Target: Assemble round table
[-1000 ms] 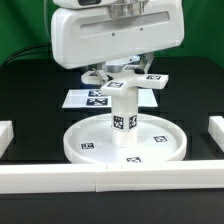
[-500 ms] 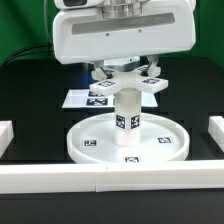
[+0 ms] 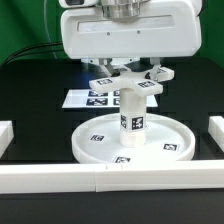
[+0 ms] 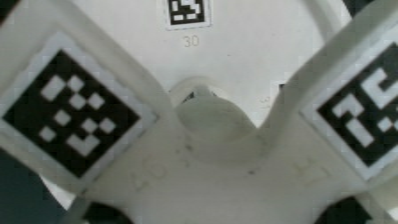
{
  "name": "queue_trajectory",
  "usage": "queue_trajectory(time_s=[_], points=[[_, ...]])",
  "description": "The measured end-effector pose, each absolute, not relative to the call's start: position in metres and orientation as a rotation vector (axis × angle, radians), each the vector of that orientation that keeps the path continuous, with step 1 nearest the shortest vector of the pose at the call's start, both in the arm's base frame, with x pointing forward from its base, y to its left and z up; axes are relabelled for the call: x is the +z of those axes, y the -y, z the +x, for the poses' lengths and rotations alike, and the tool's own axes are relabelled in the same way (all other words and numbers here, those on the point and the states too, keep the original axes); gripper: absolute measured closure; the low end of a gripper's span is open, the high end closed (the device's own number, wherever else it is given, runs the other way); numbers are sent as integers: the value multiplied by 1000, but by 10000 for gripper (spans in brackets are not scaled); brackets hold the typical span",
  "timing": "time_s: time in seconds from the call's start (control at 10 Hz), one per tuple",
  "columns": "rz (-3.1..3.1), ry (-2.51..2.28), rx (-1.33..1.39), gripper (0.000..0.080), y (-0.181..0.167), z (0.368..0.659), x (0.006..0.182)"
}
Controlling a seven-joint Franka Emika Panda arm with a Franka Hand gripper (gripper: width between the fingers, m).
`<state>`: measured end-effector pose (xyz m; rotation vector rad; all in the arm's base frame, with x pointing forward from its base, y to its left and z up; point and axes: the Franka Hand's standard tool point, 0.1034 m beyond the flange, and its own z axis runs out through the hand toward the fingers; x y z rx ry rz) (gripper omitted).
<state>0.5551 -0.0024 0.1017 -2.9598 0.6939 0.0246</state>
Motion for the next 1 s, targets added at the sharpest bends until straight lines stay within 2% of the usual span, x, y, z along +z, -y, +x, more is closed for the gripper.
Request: queue_trajectory(time_s=[0.4,1.0], points=[[-2846,-1027,46,350,-2,555,102],[-2263,-1912,71,350,-16,558,102]])
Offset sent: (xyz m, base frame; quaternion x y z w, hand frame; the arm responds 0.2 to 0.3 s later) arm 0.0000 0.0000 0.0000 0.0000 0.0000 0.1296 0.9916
